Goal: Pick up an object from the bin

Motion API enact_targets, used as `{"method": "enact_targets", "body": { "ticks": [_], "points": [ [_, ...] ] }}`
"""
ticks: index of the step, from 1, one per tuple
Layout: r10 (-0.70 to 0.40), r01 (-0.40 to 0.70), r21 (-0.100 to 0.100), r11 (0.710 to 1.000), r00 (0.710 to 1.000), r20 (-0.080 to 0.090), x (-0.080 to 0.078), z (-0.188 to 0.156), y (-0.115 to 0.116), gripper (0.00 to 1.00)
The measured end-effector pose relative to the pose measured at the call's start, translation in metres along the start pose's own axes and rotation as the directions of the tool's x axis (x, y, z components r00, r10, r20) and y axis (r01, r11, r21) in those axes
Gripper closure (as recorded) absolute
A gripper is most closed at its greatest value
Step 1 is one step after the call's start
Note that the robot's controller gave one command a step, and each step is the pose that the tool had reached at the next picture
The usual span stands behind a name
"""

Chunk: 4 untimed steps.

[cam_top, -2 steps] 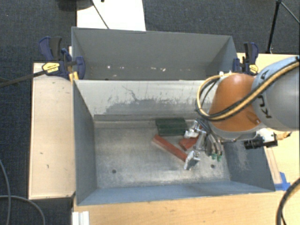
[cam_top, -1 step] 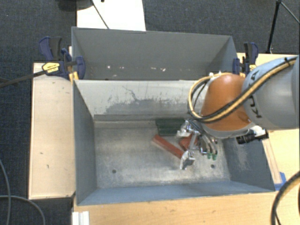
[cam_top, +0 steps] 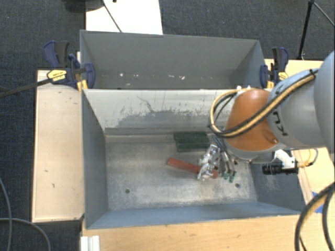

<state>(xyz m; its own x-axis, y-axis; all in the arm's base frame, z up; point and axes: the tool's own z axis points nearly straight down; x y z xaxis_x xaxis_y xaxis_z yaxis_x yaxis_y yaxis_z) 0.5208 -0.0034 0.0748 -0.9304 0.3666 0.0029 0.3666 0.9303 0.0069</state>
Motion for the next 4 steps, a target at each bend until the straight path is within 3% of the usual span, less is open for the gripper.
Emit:
{"method": "enact_targets", "body": {
  "ticks": [2,3,4],
  "points": [
    [-0.001,0.001,0.001,1.000,1.000,0.001,0.001,-0.003,0.000,1.00],
    [-0.001,0.001,0.007,1.000,1.000,-0.004,0.003,-0.018,-0.002,1.00],
    [-0.001,0.001,0.007,1.000,1.000,0.001,0.001,-0.040,-0.002,1.00]
  ]
}}
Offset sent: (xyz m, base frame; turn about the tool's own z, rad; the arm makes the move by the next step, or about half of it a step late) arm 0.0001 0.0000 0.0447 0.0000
